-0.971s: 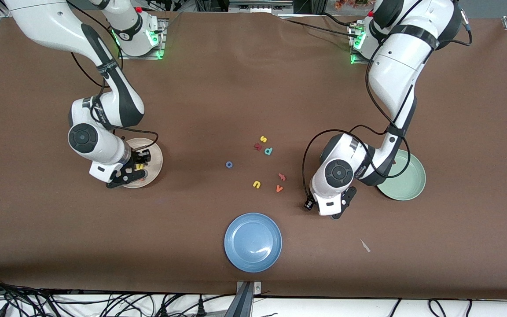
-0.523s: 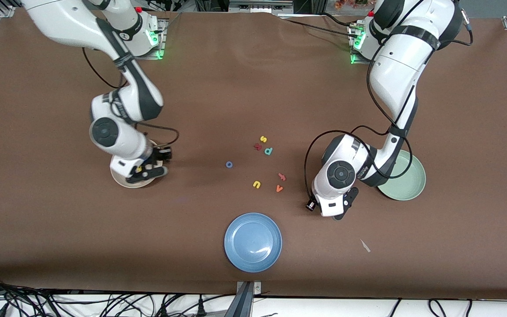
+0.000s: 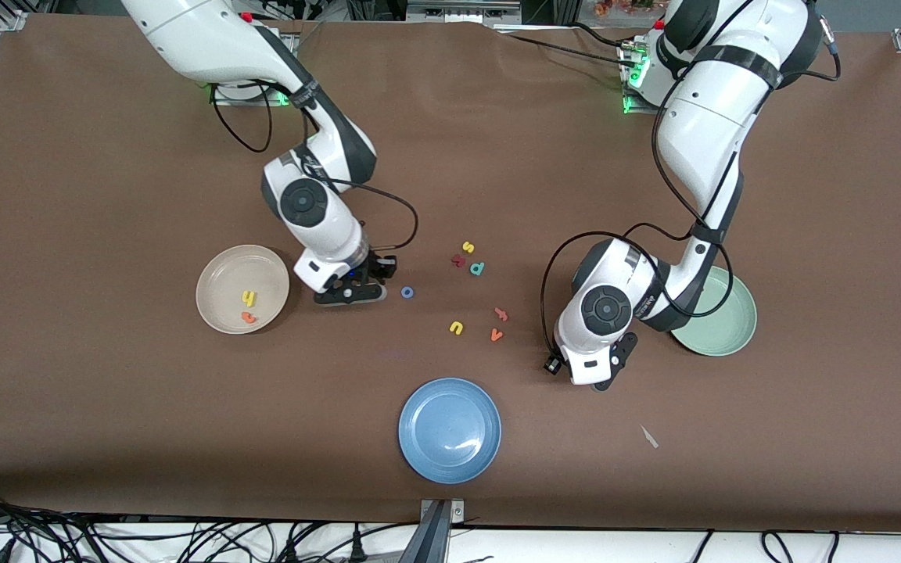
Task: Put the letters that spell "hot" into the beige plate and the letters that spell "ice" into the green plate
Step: 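Grasp the blue o with the right gripper while the left carries e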
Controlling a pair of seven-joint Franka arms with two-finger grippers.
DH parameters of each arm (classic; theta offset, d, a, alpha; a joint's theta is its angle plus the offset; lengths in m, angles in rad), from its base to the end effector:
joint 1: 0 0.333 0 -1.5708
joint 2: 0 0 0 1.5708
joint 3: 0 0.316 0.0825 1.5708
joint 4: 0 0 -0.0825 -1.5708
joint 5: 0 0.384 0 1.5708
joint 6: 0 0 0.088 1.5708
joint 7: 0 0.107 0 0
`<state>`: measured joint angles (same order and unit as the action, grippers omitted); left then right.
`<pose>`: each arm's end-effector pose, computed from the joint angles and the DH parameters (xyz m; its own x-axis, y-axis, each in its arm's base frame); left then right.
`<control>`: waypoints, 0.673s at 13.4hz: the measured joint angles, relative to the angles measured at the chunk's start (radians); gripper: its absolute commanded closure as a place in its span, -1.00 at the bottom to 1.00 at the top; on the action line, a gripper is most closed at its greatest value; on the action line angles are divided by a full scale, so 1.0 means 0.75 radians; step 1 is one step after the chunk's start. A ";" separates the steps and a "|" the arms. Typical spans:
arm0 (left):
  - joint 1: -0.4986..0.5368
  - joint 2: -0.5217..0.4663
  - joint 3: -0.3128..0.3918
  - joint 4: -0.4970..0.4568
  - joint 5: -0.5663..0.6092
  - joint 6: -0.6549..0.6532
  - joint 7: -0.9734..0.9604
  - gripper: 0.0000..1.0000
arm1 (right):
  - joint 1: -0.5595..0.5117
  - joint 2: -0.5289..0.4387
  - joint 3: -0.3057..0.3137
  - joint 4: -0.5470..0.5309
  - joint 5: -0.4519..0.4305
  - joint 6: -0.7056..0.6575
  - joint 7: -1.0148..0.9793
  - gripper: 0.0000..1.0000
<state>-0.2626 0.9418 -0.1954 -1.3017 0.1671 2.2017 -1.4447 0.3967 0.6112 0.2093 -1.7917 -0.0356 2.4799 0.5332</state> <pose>0.6815 -0.2918 0.1751 0.5704 0.8209 -0.0281 0.8207 -0.5710 -0.0198 0.5536 0.3697 0.2238 0.9980 0.0557 0.0288 0.0590 -0.9901 -0.1274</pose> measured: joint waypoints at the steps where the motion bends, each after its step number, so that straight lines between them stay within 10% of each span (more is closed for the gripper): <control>1: 0.001 0.000 0.001 0.001 0.000 0.000 0.000 1.00 | 0.019 0.028 0.000 0.039 0.000 0.004 0.030 0.32; 9: 0.216 -0.168 -0.055 0.052 -0.068 -0.436 0.509 1.00 | 0.073 0.161 -0.006 0.192 -0.040 0.019 0.124 0.32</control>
<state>-0.1009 0.8159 -0.2369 -1.2625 0.1160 1.8743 -1.0633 0.4515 0.7319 0.2044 -1.6478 -0.0659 2.4944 0.6263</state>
